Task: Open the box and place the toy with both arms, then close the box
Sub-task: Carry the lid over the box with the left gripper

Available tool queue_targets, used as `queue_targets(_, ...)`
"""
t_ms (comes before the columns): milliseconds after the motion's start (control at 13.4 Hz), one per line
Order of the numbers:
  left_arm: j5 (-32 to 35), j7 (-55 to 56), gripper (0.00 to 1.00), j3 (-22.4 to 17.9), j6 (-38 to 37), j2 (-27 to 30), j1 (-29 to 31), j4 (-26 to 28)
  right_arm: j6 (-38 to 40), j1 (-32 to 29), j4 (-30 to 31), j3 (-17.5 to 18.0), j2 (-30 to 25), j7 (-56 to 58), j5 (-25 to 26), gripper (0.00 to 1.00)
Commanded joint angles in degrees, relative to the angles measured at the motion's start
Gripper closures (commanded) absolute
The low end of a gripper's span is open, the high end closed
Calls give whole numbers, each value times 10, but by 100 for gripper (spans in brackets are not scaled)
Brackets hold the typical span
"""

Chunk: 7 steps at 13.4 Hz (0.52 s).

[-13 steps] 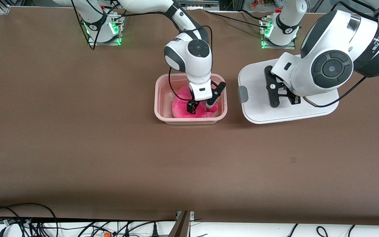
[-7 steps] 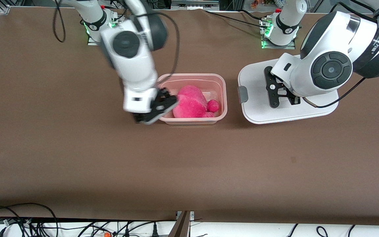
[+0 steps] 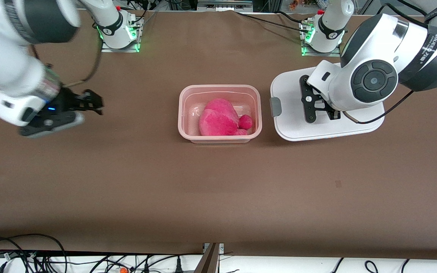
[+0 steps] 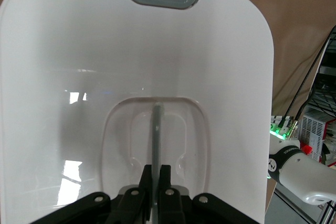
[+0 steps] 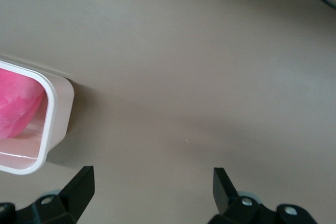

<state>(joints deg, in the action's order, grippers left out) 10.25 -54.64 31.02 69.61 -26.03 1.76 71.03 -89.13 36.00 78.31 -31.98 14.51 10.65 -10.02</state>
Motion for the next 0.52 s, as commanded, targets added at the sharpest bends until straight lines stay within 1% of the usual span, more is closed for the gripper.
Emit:
queue_targets(0, -57, 8, 100, 3, 61, -43, -26, -18, 5, -128, 62, 97, -79, 7, -1, 0)
queue_targets(149, -70, 45, 100, 3, 131, -50, -75, -18, 0, -190, 103, 143, -118, -1, 21, 0)
queue_targets(298, -72, 120, 100, 2, 196, -60, -128, -15, -2, -257, 115, 223, -127, -62, 51, 0)
queue_targets(373, -73, 138, 100, 2, 235, -80, -148, -12, -2, -266, 115, 240, -128, -83, 56, 0)
queue_targets(447, -70, 139, 100, 2, 279, -104, -161, -13, 1, -265, 115, 241, -128, -90, 56, 0)
